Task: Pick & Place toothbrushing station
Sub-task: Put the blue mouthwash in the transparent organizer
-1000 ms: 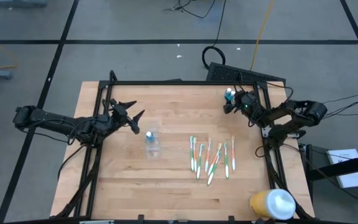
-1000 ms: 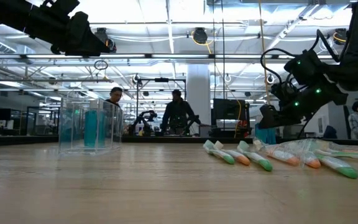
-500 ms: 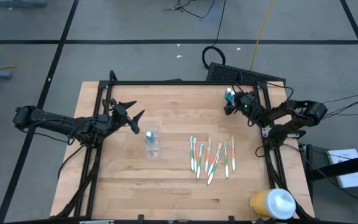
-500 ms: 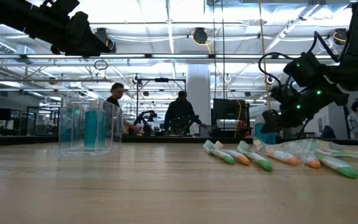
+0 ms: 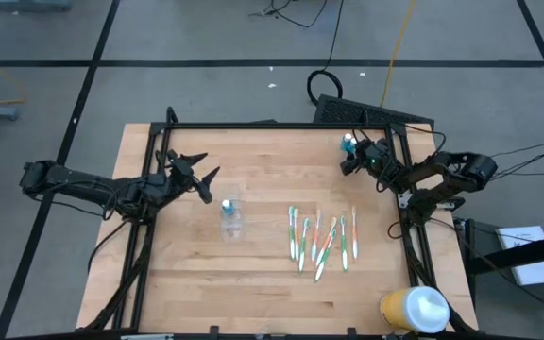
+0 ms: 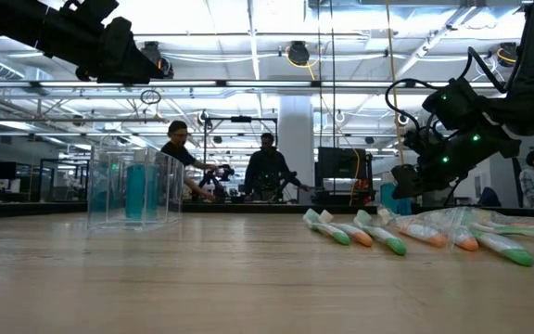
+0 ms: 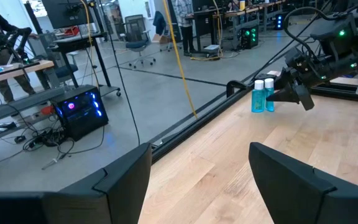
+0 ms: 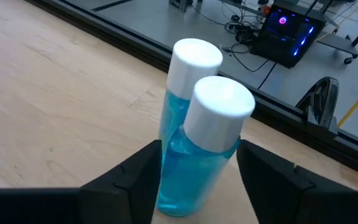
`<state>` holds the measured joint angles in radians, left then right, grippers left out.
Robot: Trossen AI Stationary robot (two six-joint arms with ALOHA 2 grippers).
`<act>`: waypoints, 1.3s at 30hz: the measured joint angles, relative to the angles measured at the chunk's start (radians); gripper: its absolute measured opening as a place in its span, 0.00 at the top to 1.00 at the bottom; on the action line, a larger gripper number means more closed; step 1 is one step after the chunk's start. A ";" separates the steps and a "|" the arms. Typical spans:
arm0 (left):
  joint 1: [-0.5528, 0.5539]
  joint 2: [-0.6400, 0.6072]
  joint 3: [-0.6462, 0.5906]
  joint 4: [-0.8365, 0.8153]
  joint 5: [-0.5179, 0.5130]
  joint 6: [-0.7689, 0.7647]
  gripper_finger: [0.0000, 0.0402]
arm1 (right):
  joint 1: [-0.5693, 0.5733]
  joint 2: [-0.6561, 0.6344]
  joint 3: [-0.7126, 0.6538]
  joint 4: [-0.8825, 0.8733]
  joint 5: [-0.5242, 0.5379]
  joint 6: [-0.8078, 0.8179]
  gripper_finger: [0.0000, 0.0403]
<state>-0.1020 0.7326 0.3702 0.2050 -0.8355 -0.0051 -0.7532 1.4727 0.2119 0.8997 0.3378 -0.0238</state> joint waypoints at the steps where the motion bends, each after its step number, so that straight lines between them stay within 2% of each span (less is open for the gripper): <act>1: 0.000 0.000 0.000 0.000 0.000 0.000 0.31 | 0.000 0.000 0.000 0.000 0.000 0.000 0.52; 12: 0.000 0.000 0.000 0.000 0.000 0.000 0.31 | 0.000 0.000 0.000 0.002 0.000 0.000 0.64; 24: 0.000 0.000 0.000 0.000 0.001 0.000 0.31 | 0.021 0.000 0.000 0.001 -0.002 0.025 0.64; 32: 0.000 0.000 0.000 0.000 0.059 -0.004 0.31 | 0.069 0.000 0.000 0.001 -0.008 0.065 0.65; 39: 0.000 0.000 0.000 0.000 0.059 -0.004 0.31 | 0.118 -0.001 0.000 0.002 -0.070 0.126 0.64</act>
<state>-0.1020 0.7326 0.3702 0.2050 -0.7765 -0.0093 -0.6349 1.4715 0.2119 0.9018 0.2680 0.1022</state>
